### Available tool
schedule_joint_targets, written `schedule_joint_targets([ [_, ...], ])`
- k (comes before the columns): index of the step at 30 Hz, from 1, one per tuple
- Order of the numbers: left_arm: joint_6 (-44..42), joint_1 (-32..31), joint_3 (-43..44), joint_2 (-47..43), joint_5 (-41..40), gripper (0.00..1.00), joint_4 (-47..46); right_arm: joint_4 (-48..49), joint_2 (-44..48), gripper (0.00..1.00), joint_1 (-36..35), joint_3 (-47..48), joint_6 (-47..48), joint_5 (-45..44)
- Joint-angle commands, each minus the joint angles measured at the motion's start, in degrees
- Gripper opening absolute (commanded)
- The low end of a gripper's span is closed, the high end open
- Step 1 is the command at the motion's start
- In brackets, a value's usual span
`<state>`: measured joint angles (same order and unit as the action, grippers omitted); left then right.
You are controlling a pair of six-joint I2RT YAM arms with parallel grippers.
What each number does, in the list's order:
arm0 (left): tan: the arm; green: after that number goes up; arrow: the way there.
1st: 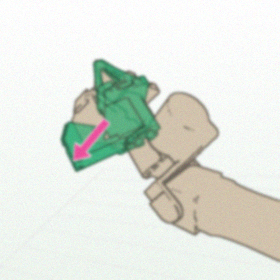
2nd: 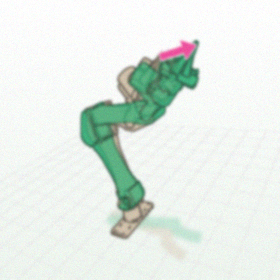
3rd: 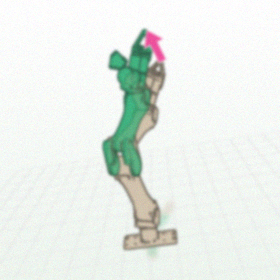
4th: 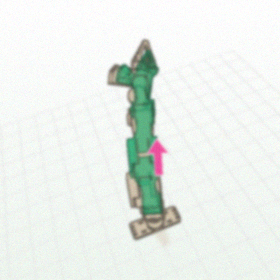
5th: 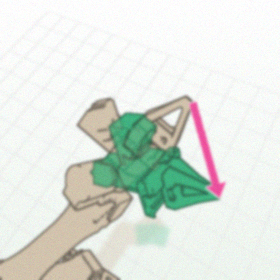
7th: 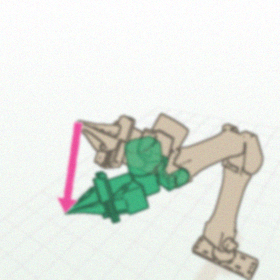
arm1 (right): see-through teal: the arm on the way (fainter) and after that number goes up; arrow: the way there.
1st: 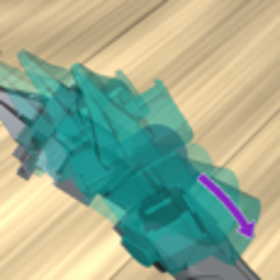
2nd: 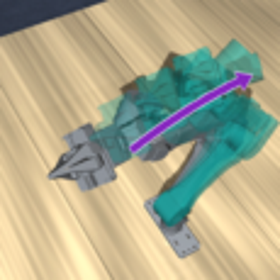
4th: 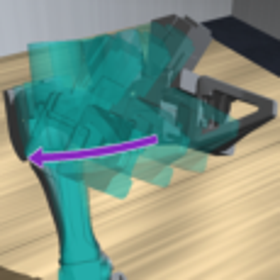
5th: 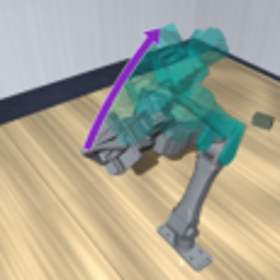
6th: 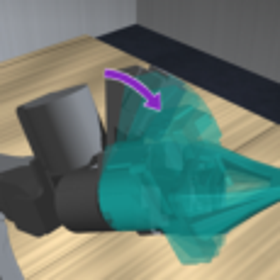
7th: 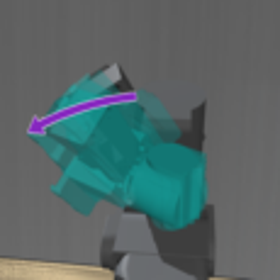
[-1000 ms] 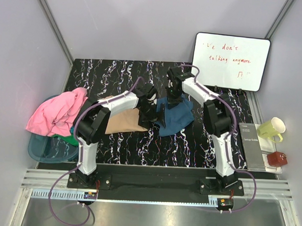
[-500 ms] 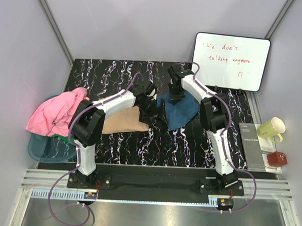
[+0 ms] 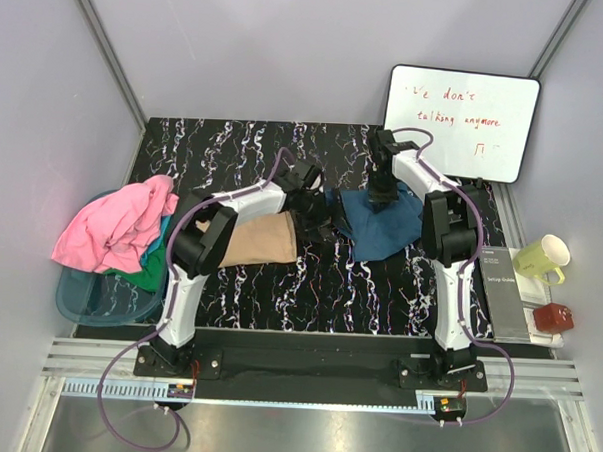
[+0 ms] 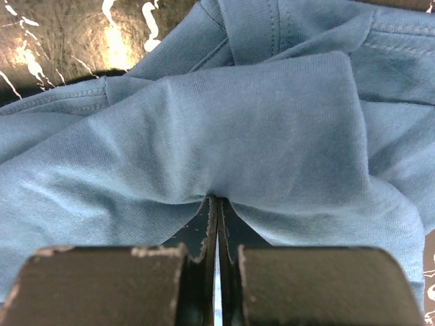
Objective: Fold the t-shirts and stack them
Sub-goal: Put the neatly folded tshirt into the corner of the board with the left arm
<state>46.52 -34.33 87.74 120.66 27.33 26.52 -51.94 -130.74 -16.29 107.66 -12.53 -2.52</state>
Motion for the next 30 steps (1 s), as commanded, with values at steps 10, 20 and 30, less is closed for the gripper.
schedule_joint_targets([
  [10,16.15,0.31,1.63,6.51,0.27,0.99,-16.87,-1.23,3.03,0.00,-0.76,-2.01,1.29,1.29],
  [20,14.13,-0.48,16.11,16.35,0.18,0.24,-11.24,-1.23,3.56,0.00,-0.76,-1.92,1.64,3.83],
  [30,-0.55,1.19,29.41,16.98,-3.42,0.00,3.78,-1.67,7.16,0.61,-0.76,-2.28,2.25,4.37],
])
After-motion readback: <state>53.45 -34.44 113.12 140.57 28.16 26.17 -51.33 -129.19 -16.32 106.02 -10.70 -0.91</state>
